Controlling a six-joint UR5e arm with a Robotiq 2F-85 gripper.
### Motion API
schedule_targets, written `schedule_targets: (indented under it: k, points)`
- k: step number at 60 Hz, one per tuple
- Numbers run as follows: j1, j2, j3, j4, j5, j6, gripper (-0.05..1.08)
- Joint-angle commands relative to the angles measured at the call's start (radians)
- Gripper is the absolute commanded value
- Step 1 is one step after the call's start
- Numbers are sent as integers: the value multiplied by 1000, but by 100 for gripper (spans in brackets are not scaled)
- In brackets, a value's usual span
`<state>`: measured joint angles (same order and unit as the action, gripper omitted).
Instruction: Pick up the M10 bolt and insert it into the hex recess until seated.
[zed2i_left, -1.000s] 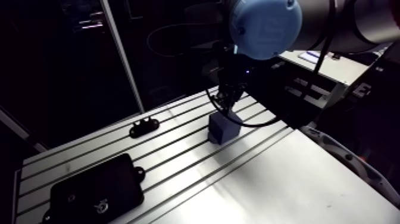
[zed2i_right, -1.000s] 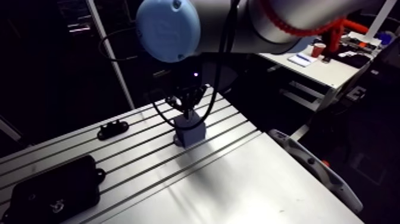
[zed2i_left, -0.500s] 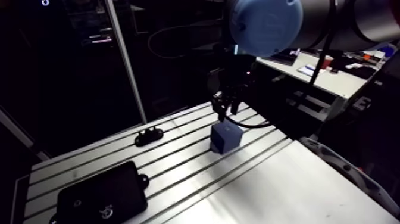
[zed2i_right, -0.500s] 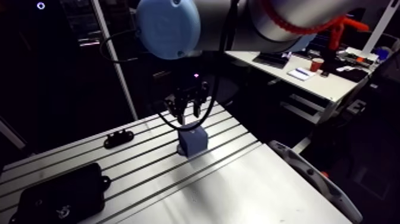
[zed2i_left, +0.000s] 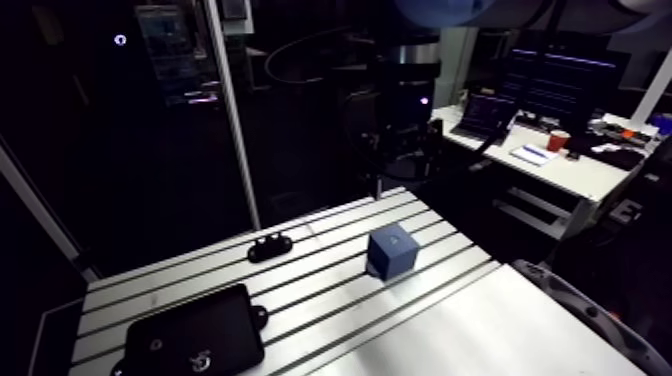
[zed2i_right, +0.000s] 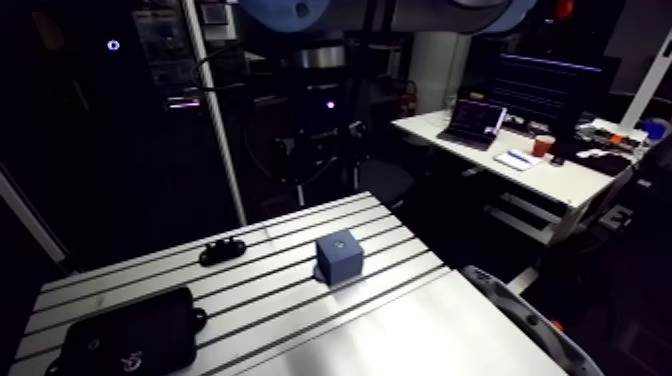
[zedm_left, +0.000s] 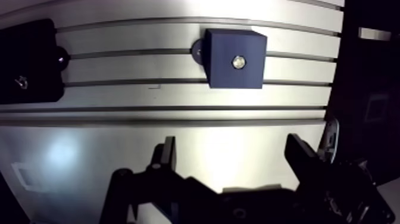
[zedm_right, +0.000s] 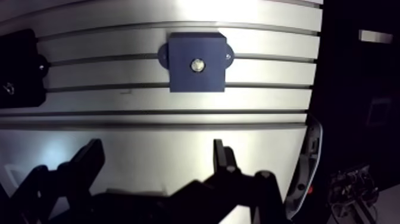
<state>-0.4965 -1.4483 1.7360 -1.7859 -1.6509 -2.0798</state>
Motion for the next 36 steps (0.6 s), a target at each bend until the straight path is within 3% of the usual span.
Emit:
schedule_targets:
  k: [1, 7, 9, 11, 15, 17, 36]
  points:
    - [94, -39, -117, 158, -14, 182, 0]
    - [147, -33, -156, 169, -10, 246, 0]
    - [182, -30, -181, 185, 1, 282, 0]
    - [182, -30, -181, 185, 1, 282, 0]
    - [237, -29, -211, 193, 33, 331, 0]
    - [254, -31, -217, 193, 39, 338, 0]
    - [370, -51, -277, 260, 50, 365, 0]
